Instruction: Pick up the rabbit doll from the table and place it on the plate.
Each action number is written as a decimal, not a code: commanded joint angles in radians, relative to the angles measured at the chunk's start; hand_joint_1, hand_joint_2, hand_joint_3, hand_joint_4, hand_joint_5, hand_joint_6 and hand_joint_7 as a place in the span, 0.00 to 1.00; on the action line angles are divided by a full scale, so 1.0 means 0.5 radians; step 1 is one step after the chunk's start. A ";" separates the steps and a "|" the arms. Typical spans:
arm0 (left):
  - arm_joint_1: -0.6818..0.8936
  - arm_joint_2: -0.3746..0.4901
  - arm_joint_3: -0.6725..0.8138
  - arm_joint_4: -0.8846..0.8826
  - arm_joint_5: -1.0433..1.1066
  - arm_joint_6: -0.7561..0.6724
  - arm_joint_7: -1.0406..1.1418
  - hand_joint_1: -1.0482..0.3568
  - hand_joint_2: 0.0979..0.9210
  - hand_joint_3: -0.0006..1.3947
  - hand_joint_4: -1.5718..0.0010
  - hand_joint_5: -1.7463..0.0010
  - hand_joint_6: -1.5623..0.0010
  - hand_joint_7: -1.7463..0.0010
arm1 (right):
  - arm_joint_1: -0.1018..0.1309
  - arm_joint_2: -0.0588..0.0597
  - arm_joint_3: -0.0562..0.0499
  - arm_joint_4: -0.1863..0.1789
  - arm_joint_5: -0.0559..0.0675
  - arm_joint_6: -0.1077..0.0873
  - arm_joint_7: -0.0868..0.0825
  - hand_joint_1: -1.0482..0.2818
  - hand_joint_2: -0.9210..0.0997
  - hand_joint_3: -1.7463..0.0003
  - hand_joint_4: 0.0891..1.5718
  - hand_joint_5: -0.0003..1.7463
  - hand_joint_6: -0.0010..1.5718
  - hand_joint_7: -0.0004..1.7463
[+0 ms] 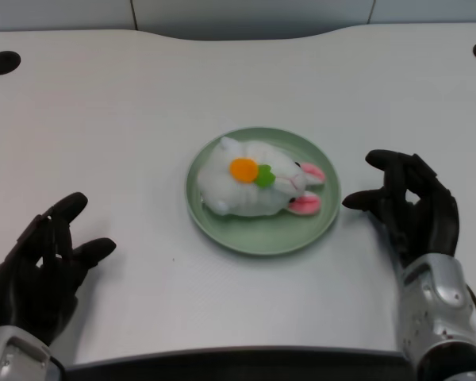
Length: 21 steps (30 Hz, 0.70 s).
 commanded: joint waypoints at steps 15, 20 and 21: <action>-0.055 0.011 -0.032 0.209 0.066 -0.228 -0.109 0.44 1.00 0.43 0.83 0.00 0.74 0.28 | -0.100 -0.064 -0.116 0.280 0.056 -0.037 0.085 0.48 0.00 0.78 0.53 0.72 0.47 0.52; -0.057 0.011 -0.017 0.192 0.072 -0.210 -0.047 0.45 1.00 0.43 0.85 0.00 0.74 0.29 | -0.109 -0.057 -0.105 0.305 0.028 -0.075 0.064 0.48 0.00 0.78 0.53 0.71 0.49 0.49; -0.058 0.017 -0.019 0.193 0.079 -0.208 -0.042 0.45 1.00 0.43 0.85 0.00 0.74 0.29 | -0.110 -0.057 -0.099 0.308 0.020 -0.078 0.053 0.48 0.00 0.78 0.53 0.71 0.49 0.49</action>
